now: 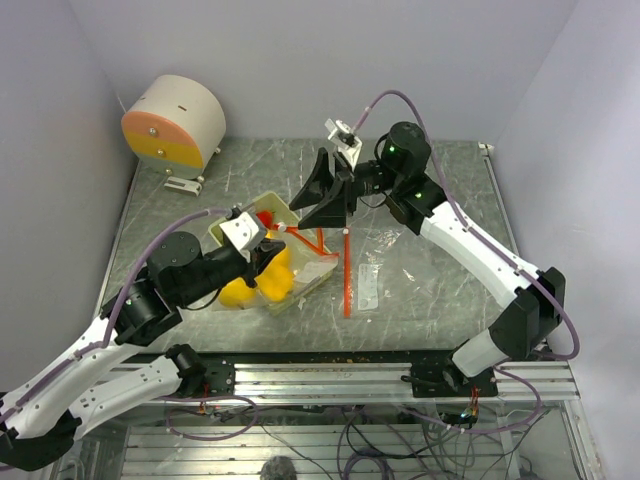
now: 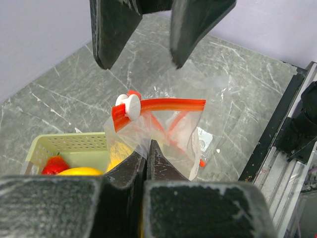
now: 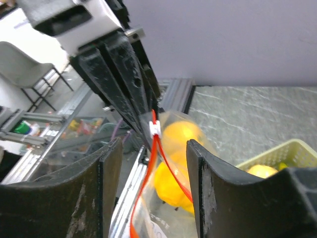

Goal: Place the food in the zip-top bag and seal the zipper
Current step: Zip the zipper food storage bag.

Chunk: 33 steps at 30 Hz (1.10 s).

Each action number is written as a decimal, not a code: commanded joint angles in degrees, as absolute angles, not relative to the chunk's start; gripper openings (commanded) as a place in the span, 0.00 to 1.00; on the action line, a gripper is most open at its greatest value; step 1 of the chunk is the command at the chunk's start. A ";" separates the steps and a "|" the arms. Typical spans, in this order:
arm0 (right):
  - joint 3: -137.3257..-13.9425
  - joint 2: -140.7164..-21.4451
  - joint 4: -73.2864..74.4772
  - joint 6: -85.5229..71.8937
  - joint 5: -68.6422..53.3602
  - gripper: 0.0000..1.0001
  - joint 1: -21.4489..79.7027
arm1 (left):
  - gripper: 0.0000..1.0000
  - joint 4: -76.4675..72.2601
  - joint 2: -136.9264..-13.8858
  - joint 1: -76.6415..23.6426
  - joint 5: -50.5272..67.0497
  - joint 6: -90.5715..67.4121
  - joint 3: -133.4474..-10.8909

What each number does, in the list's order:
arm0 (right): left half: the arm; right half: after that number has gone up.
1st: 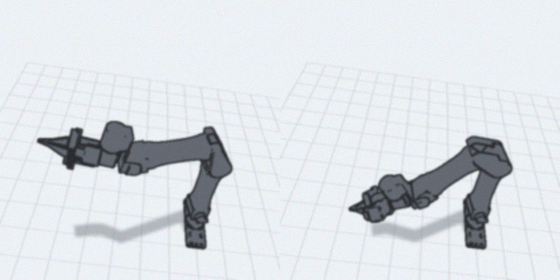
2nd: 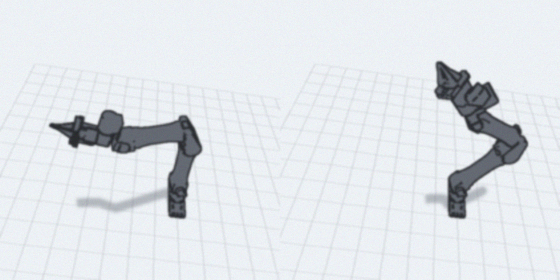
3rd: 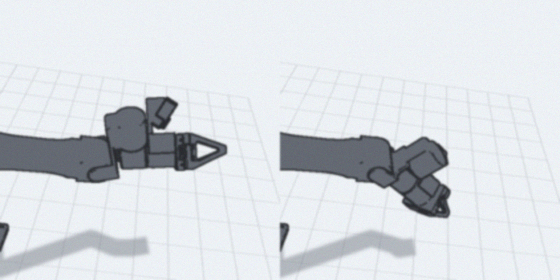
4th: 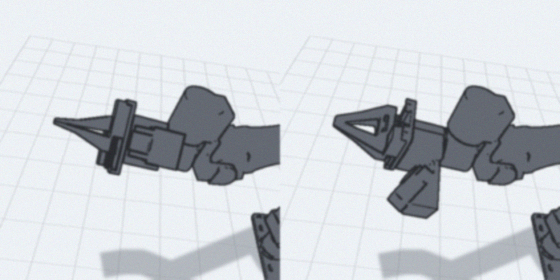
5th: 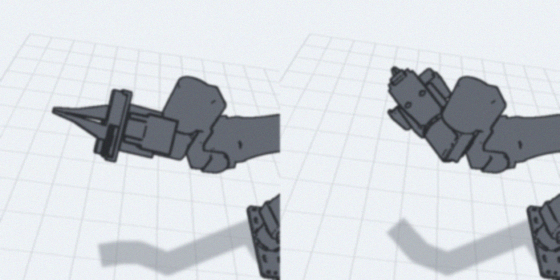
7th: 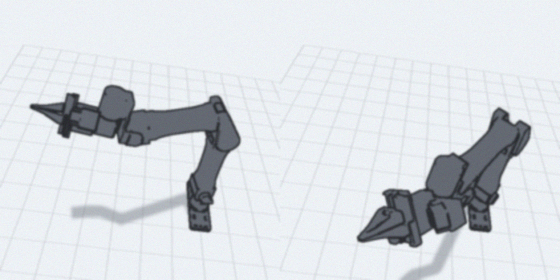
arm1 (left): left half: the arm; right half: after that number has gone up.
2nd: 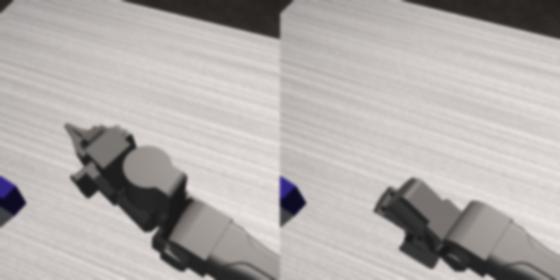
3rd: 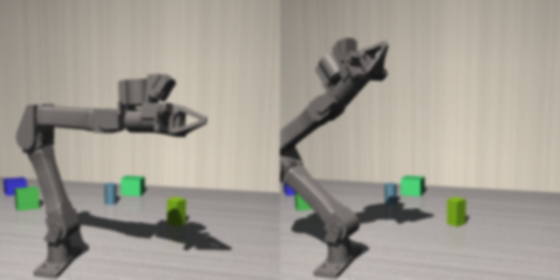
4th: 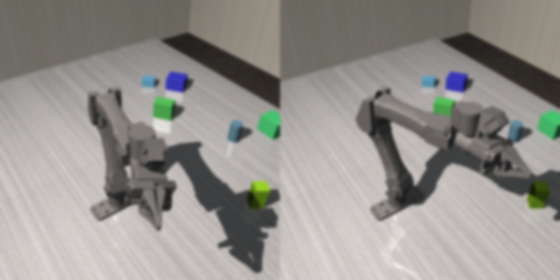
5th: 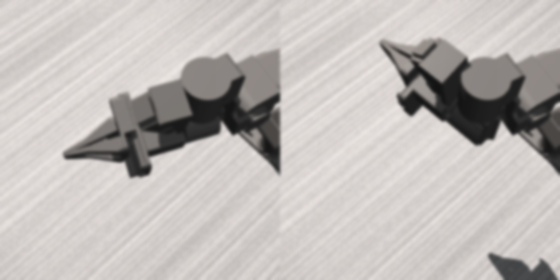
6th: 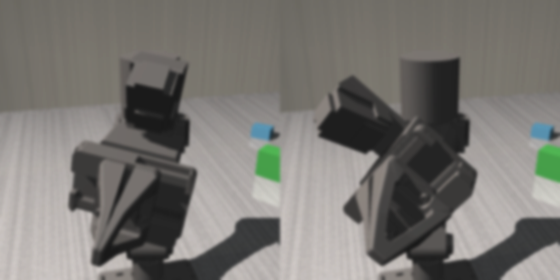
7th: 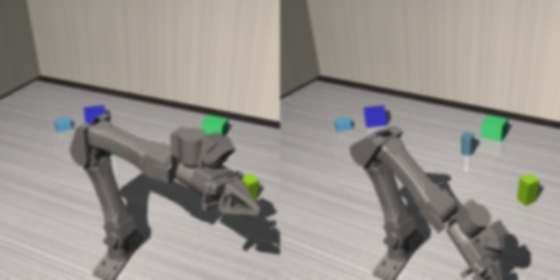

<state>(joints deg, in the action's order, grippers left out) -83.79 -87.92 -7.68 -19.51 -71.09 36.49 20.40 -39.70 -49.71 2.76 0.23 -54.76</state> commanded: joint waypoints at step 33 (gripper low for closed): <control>-85.97 -93.86 -11.59 -28.73 -72.07 0.47 38.98 | 0.07 17.98 -41.31 -49.92 3.71 1.85 -56.08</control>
<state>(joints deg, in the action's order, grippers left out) -84.71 -93.73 -12.97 -30.68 -72.58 38.70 20.36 -41.91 -49.71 2.79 1.52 -54.57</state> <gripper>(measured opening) 0.481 0.075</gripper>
